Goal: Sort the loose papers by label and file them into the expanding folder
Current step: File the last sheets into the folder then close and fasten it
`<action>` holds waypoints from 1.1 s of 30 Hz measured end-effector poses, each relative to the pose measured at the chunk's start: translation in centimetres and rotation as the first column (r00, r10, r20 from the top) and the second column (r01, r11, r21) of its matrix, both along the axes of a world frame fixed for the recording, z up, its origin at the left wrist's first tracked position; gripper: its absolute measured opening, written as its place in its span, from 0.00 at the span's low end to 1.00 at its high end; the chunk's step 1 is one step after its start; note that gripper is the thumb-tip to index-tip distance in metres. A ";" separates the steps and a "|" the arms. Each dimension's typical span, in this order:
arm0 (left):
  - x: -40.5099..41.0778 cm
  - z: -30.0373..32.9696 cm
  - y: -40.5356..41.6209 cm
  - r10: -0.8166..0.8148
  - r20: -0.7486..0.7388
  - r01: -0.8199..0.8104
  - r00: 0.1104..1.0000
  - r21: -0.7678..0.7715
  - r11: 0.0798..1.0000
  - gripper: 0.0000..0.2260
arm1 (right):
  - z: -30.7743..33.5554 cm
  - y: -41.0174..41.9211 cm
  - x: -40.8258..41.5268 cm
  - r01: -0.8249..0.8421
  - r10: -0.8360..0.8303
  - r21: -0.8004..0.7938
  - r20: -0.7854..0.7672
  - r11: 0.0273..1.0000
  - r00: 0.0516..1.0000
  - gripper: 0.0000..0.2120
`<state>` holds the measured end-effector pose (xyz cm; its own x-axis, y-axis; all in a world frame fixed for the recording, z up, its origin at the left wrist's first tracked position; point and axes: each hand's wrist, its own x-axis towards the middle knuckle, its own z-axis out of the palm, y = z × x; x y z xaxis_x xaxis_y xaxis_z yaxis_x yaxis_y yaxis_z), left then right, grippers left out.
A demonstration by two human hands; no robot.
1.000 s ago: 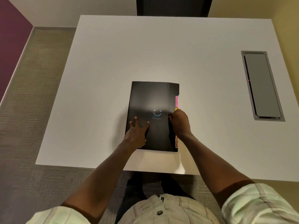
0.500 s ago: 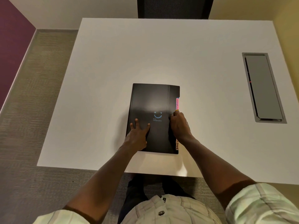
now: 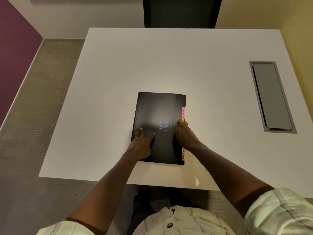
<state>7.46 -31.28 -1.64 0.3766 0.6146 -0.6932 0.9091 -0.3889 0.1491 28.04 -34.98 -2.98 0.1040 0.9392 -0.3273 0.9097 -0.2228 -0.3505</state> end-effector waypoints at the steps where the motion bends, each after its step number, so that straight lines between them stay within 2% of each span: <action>1: -0.2 0.1 0.4 0.030 0.060 -0.031 0.998 0.020 0.999 0.29 | 0.2 0.2 0.4 -0.004 0.004 -0.008 -0.012 1.000 1.000 0.10; 2: -0.3 0.2 0.9 0.077 0.143 -0.085 0.987 0.050 0.995 0.22 | 0.2 0.4 1.1 0.064 -0.064 0.002 -0.069 0.998 0.996 0.07; 4: -0.8 0.3 1.6 0.224 0.323 -0.272 0.919 0.112 0.956 0.13 | 0.3 0.4 2.0 0.355 -0.341 0.034 -0.203 0.934 0.918 0.04; 6: -1.3 0.4 2.2 0.368 0.447 -0.475 0.815 0.155 0.866 0.13 | 0.3 -0.3 2.6 0.600 -0.574 -0.007 -0.300 0.800 0.762 0.07; 8: -1.5 0.4 2.7 0.504 0.531 -0.640 0.681 0.099 0.762 0.14 | -0.1 -1.0 2.7 0.677 -0.675 -0.112 -0.295 0.728 0.676 0.09; 11: -1.2 0.5 3.0 0.722 0.477 -0.793 0.501 -0.082 0.604 0.21 | -0.5 -1.4 2.2 0.685 -0.701 -0.182 -0.317 0.706 0.639 0.11; 14: -0.9 0.5 3.2 0.790 0.458 -0.840 0.408 -0.150 0.521 0.17 | -1.0 -1.2 1.2 0.668 -0.702 -0.233 -0.341 0.707 0.625 0.11; 17: -0.7 1.0 3.6 0.842 0.447 -0.864 0.303 -0.244 0.440 0.19 | -1.2 -0.8 0.6 0.642 -0.692 -0.262 -0.339 0.720 0.638 0.18; 18: -0.9 1.0 3.9 0.853 0.438 -0.866 0.285 -0.263 0.425 0.19 | -1.2 -0.7 0.6 0.642 -0.694 -0.268 -0.347 0.718 0.631 0.19; 21: -1.5 0.7 4.5 0.865 0.419 -0.849 0.274 -0.317 0.423 0.07 | -1.4 -0.5 1.0 0.641 -0.692 -0.269 -0.368 0.719 0.621 0.20; 26: -1.6 1.1 4.2 0.859 0.480 -0.814 0.180 -0.417 0.404 0.10 | -0.3 -0.7 1.4 0.629 -0.684 -0.290 -0.444 0.721 0.579 0.18; 31: -1.4 2.8 4.0 0.843 0.524 -0.844 0.126 -0.389 0.368 0.11 | 1.5 -0.9 2.1 0.572 -0.587 -0.224 -0.548 0.789 0.595 0.13; 33: -1.3 3.8 4.1 0.828 0.557 -0.867 0.064 -0.380 0.323 0.16 | 2.3 -0.9 2.3 0.545 -0.553 -0.206 -0.565 0.813 0.612 0.15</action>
<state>6.17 -27.20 2.11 -0.1653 0.8283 -0.5353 0.3216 0.5584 0.7647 30.36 -35.85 -0.65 0.3875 0.7654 -0.5138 0.2340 -0.6208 -0.7482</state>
